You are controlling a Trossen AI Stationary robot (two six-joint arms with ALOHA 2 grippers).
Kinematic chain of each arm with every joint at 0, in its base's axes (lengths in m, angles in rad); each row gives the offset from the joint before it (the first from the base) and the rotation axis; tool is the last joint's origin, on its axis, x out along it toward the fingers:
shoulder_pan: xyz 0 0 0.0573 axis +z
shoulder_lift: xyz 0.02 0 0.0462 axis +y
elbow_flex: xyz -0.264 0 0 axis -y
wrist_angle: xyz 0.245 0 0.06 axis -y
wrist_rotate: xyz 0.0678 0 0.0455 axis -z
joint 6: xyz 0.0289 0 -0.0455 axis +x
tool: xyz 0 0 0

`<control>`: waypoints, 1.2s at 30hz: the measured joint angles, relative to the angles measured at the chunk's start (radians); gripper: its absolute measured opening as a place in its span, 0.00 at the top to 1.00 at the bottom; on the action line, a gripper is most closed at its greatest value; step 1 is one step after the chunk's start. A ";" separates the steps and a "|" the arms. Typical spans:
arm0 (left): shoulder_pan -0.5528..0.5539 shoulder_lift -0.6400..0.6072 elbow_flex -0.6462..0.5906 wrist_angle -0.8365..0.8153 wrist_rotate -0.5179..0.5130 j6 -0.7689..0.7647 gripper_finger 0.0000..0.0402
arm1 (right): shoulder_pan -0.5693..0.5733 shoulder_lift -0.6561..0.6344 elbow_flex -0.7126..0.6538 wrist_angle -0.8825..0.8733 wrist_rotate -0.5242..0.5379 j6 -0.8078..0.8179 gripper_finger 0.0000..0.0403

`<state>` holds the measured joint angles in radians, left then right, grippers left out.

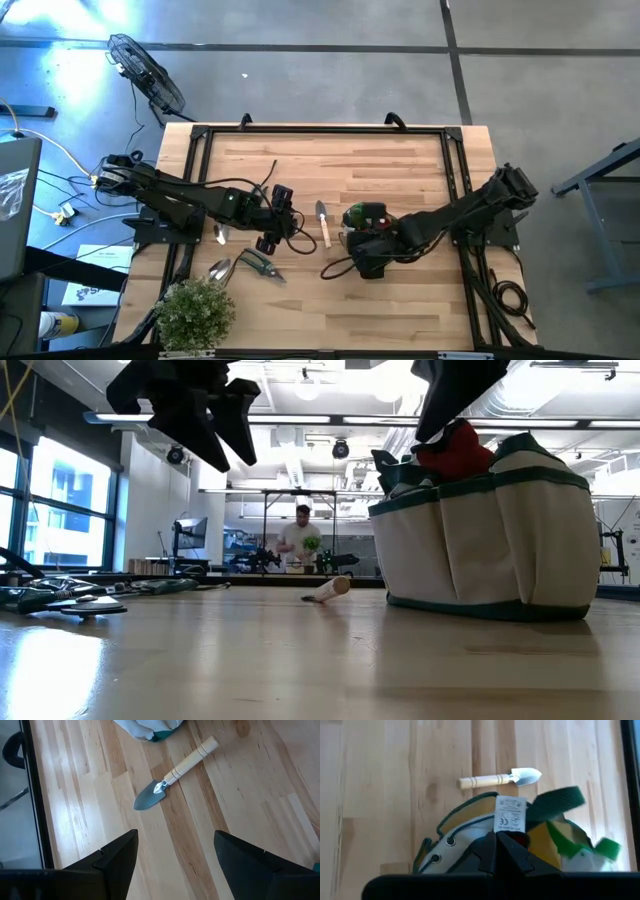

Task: Pick & Place Garden tools in Gardening bag
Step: Put the red gloves into the green gardening bag

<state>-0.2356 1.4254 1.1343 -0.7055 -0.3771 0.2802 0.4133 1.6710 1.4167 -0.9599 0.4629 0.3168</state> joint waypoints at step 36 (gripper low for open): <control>0.000 0.000 0.000 -0.011 0.029 -0.027 0.37 | 0.013 -0.004 0.009 -0.612 0.002 0.573 0.99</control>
<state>-0.2356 1.4254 1.1343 -0.7166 -0.3485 0.2531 0.4263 1.6672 1.4254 -1.5715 0.4648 0.8898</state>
